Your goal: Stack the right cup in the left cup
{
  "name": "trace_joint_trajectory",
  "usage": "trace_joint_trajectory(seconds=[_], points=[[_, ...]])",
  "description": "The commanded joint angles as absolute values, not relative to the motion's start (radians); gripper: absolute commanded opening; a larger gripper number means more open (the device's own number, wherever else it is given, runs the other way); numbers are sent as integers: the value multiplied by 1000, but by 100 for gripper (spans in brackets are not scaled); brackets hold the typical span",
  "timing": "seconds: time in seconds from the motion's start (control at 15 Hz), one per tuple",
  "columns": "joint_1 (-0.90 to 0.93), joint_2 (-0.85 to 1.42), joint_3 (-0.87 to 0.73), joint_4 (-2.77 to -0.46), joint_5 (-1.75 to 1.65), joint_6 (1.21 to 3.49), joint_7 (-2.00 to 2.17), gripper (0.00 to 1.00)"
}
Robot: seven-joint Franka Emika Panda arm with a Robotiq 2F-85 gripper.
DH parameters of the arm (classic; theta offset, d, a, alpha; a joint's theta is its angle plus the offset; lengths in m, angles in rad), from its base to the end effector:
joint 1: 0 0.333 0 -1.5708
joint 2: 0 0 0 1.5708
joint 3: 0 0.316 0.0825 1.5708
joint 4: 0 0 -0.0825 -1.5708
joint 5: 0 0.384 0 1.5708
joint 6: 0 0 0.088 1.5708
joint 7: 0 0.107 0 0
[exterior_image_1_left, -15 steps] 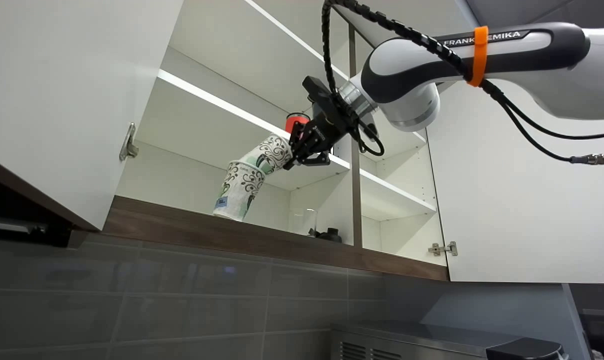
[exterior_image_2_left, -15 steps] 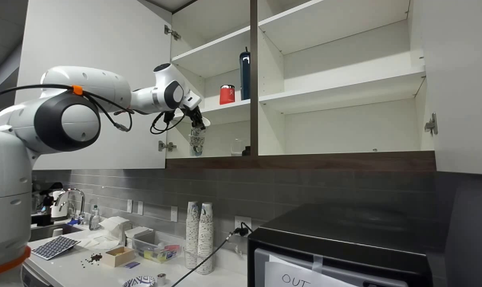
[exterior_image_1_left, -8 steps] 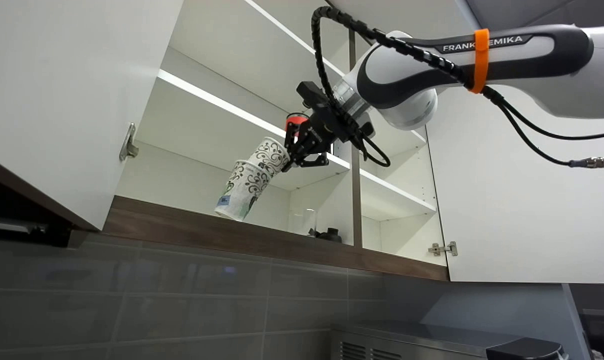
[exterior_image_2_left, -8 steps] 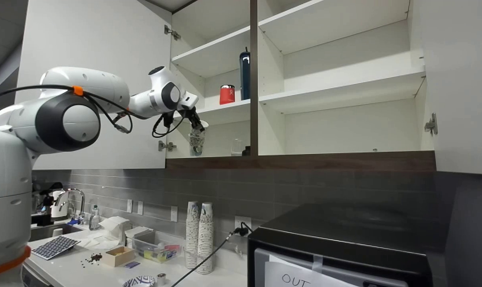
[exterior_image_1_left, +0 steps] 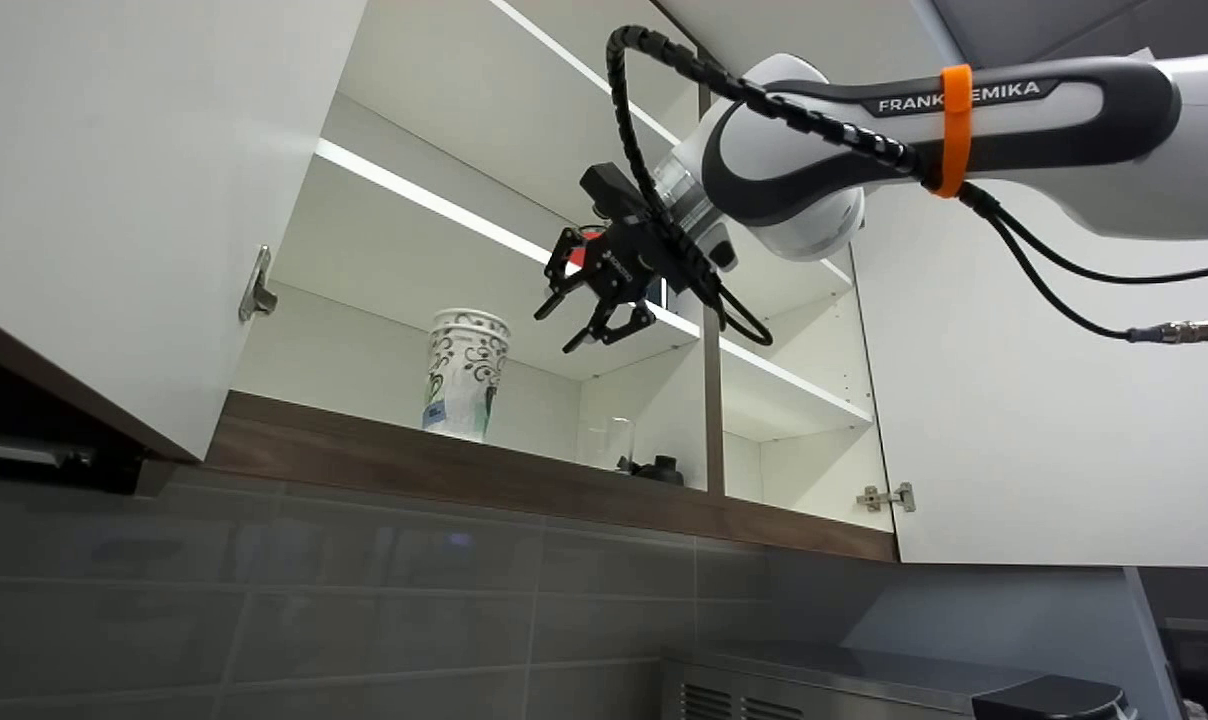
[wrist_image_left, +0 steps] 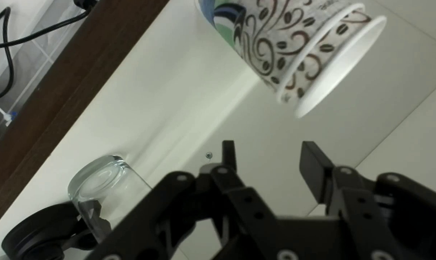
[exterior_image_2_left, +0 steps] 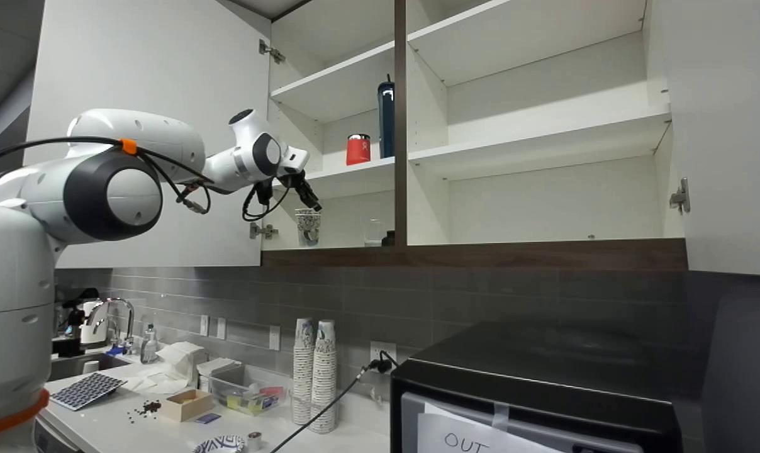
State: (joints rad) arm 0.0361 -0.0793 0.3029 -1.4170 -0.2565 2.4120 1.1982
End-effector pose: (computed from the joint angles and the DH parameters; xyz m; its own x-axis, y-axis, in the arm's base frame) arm 0.5149 0.1924 0.8480 0.3876 -0.7319 0.5604 -0.2653 -0.6708 -0.6926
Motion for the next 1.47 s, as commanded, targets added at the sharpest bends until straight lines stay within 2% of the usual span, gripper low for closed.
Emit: trace_joint_trajectory(seconds=[0.0, 0.13, 0.2, 0.6, 1.0, 1.4], points=[[34, -71, 303, -1414, -261, 2452, 1216, 81], [35, -83, 298, -1425, -230, 2445, 1191, 97], [43, -94, 288, -1442, -158, 2459, 1117, 100], [61, -189, 246, -1535, 85, 2479, 696, 100], [118, -378, 143, -1716, 361, 2452, 307, 100], [186, -570, 43, -1905, 419, 2411, 113, 100]])
